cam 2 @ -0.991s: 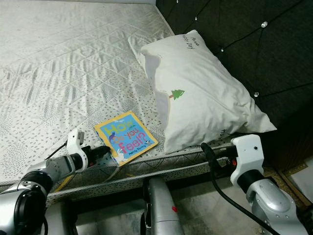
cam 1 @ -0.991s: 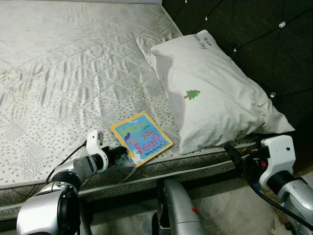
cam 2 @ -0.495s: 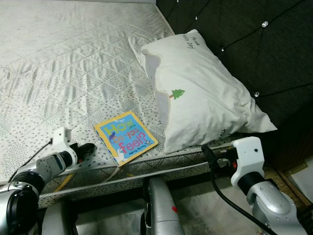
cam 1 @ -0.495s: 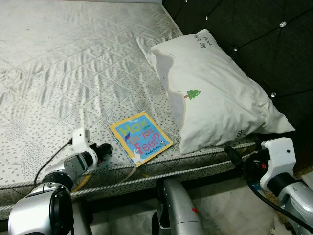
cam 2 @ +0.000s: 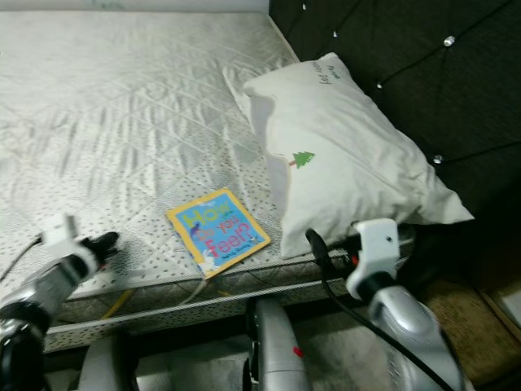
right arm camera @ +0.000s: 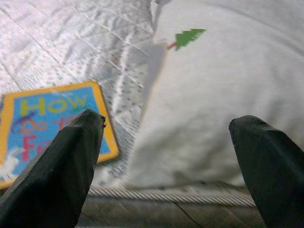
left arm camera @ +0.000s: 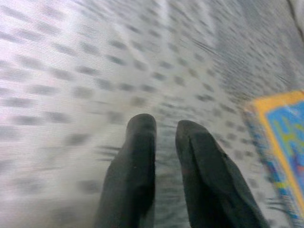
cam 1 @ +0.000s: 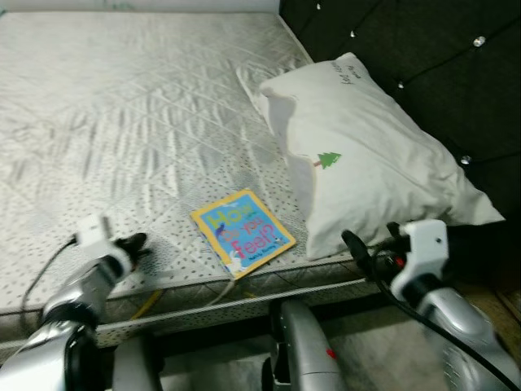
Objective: Clean up the room
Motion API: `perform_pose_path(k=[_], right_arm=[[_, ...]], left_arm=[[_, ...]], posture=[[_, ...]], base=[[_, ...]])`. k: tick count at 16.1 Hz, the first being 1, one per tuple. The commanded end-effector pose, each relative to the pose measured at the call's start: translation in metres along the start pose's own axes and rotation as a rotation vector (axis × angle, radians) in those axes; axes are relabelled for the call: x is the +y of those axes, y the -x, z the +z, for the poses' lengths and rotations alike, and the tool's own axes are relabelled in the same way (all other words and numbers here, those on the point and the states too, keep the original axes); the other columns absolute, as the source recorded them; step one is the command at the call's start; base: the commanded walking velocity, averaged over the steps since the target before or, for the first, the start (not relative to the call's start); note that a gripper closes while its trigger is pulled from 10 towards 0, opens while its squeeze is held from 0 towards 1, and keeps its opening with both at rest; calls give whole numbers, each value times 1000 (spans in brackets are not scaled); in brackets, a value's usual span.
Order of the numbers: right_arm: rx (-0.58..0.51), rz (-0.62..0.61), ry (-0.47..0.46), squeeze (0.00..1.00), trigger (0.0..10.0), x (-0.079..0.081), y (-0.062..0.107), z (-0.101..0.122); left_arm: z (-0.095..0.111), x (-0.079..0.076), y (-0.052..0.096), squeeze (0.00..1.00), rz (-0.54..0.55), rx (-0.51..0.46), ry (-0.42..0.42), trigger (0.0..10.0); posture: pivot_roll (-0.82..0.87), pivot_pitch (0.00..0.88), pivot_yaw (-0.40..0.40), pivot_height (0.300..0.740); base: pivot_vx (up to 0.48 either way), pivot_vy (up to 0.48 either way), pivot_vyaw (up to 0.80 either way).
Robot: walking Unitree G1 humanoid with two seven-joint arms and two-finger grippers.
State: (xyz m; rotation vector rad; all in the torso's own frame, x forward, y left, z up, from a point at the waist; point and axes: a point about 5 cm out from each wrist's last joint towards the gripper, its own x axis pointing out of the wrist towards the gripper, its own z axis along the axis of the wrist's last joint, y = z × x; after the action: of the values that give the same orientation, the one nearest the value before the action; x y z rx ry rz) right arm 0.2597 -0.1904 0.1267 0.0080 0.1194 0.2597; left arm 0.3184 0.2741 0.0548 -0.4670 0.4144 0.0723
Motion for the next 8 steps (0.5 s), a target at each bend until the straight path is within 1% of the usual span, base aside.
perform_pose_path(k=[1,2,4,5,6,7,8], right_arm=[[-3,-4,0,0,10000,1,-5,-2],[-9,0,-12,0,10000,3,-10,-2],[-17,-2,-63,0,10000,6,-19,-2],[-17,-2,-82,0,10000,8,-24,-4],[-11,-2,-99,0,10000,10,-27,-6],[-4,-2,-110,0,10000,11,-29,-8],[-4,-2,-110,0,10000,11,-29,-8]], left_arm=[[7,10,5,1000,37,-43,-7,10000],[11,14,7,1000,59,-62,-22,10000],[19,17,14,1000,80,-133,-91,10000],[20,12,20,1000,71,-186,-115,10000],[17,5,29,1000,75,-239,-139,10000],[14,1,34,1000,71,-250,-161,10000],[14,1,34,1000,71,-250,-161,10000]], posture=[[-117,35,-57,537],[-99,26,-55,537],[-73,14,-50,537],[-52,3,-44,537],[-41,0,-41,537],[-29,0,-39,537],[-29,0,-39,537]], base=[[0,0,0],[0,0,0],[0,0,0],[0,0,0],[0,0,0],[0,0,0],[0,0,0]])
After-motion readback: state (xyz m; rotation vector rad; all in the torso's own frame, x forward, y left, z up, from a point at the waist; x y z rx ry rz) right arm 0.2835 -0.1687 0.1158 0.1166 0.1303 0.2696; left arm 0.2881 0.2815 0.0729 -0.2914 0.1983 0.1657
